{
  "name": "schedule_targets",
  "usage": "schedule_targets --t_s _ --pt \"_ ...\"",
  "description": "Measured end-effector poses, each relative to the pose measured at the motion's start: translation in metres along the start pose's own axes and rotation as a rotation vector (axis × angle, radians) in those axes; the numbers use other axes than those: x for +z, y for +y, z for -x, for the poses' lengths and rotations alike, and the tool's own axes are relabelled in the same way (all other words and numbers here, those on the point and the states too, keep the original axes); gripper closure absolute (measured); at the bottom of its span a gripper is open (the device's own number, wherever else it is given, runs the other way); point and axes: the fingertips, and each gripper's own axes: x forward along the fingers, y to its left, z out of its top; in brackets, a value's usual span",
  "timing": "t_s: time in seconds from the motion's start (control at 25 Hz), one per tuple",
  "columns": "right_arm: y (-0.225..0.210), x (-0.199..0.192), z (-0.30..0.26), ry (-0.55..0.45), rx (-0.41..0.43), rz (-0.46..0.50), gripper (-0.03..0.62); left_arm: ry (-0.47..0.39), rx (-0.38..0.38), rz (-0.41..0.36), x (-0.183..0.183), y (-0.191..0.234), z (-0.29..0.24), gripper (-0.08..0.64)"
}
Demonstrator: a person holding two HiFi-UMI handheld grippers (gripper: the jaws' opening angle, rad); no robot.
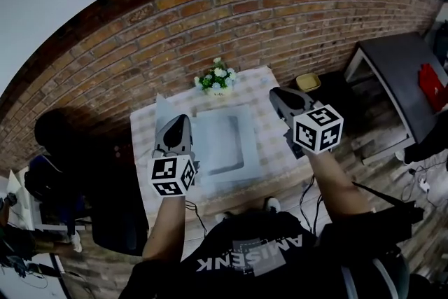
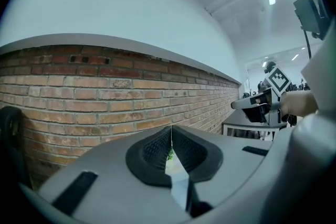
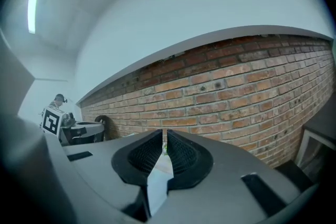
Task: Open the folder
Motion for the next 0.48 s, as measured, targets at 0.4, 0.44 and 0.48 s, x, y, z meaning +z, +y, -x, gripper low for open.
schedule_targets --t_s 0.4,0.44,0.48 --pt "0.003 0.018 0.004 -0.039 -0.034 0.003 0.540 -0.043 0.046 -0.014 0.016 0.021 -0.002 0.543" --pt "0.003 0.020 0.004 -0.044 -0.038 0.006 0.541 -0.045 0.051 -0.008 0.017 0.023 -0.001 0.543" --pt "0.002 0.022 0.005 -0.049 -0.041 0.011 0.541 -0.050 0.053 -0.002 0.018 0.025 0.000 0.543"
